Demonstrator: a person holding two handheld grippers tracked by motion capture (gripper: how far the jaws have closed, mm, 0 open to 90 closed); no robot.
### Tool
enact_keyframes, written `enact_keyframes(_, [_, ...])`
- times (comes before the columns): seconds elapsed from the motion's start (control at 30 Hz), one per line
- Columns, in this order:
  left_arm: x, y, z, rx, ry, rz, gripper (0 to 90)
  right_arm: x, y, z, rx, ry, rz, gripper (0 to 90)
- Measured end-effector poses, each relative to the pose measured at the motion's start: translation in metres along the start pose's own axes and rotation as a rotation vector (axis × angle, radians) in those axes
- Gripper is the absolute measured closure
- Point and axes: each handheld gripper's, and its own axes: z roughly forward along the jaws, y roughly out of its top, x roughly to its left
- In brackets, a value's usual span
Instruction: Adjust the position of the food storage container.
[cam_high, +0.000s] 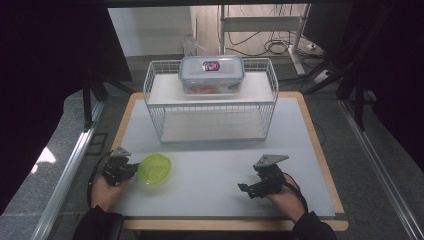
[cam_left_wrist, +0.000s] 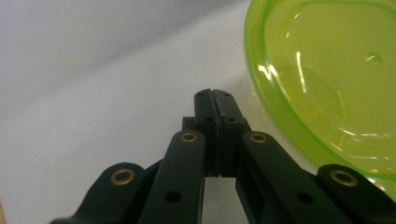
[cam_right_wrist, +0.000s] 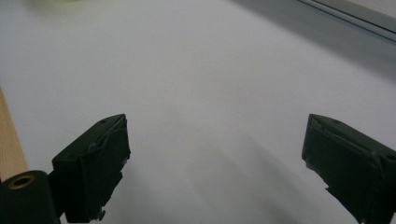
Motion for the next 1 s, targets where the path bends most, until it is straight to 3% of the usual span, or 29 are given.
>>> enact_keyframes(0.1, [-0.002, -0.002, -0.004, -0.017, -0.034, 0.008, 89.9, 0.000, 0.000, 0.000, 0.001, 0.000, -0.002, 7.5])
enact_keyframes(0.27, [-0.010, -0.003, -0.002, 0.014, -0.050, 0.042, 89.9, 0.000, 0.000, 0.000, 0.004, -0.001, -0.001, 7.5])
enact_keyframes(0.5, [-0.014, -0.003, 0.004, 0.031, -0.078, 0.051, 89.9, 0.000, 0.000, 0.000, 0.007, -0.002, 0.000, 7.5])
enact_keyframes(0.83, [-0.026, 0.009, 0.017, 0.048, -0.084, 0.078, 89.9, 0.000, -0.001, 0.002, 0.018, -0.003, -0.003, 7.5])
enact_keyframes(1.0, [-0.028, 0.017, 0.027, 0.049, -0.106, 0.072, 89.9, 0.000, -0.001, 0.004, 0.024, -0.005, -0.003, 7.5])
